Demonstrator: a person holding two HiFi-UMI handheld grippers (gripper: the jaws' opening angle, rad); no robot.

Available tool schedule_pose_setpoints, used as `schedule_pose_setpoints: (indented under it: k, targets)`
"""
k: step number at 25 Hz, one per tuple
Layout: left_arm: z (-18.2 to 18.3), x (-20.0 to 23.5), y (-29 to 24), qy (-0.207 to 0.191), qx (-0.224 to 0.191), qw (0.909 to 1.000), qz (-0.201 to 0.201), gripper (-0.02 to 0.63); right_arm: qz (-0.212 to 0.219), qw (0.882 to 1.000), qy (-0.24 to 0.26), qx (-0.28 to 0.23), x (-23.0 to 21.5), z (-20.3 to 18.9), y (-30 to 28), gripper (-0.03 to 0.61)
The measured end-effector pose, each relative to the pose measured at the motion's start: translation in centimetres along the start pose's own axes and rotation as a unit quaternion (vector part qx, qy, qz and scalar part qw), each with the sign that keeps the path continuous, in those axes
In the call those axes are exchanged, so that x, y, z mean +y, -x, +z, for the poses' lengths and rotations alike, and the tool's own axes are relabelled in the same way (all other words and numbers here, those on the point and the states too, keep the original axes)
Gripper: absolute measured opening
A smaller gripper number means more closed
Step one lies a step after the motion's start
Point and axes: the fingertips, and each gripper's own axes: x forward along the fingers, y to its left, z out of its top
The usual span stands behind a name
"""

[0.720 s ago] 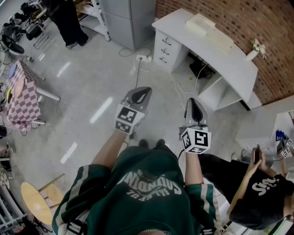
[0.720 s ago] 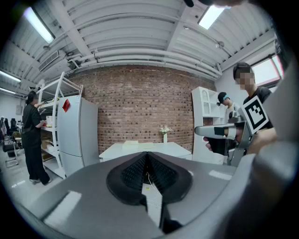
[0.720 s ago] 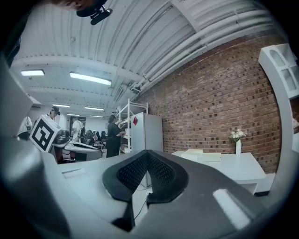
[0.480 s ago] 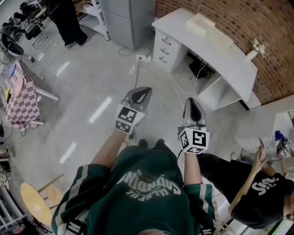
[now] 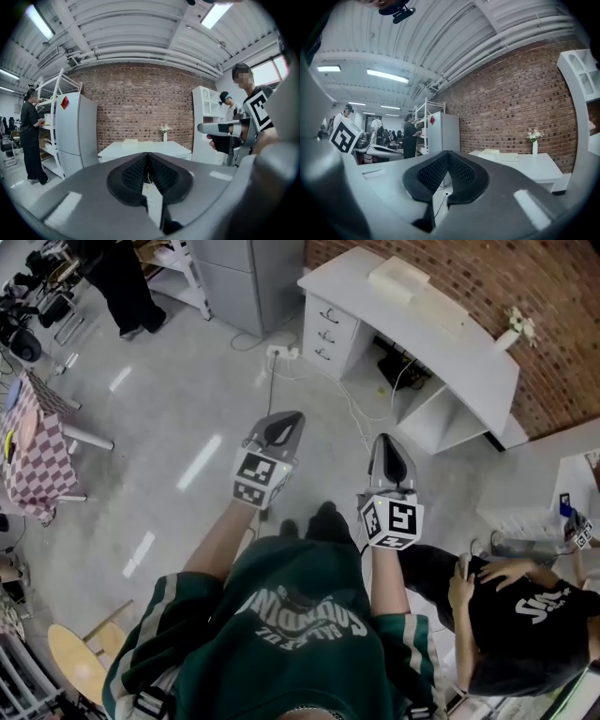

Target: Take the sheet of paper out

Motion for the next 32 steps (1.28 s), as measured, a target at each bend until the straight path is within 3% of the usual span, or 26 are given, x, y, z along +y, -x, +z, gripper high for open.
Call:
schedule_pose_setpoints:
  k: [8, 16, 32]
  targets:
    - [0.2, 0.1, -5.5, -0.007, 0.004, 0.9997, -0.023, 0.011, -0.011, 1.0, 0.0, -0.006, -2.9, 0.2, -3.0, 0.0]
    - [0.5, 1.5, -13.5, -0.003, 0.022, 0.999, -0.038, 0.011, -0.016, 1.0, 0.0, 0.001, -8.4, 0.8, -9.7, 0.0]
    - [2.2, 3.7, -25.9, 0.006, 0.051, 0.9981, -0.034, 0.011, 0.009, 1.0, -0.013, 0.011, -17.1, 1.6, -19.8, 0.0]
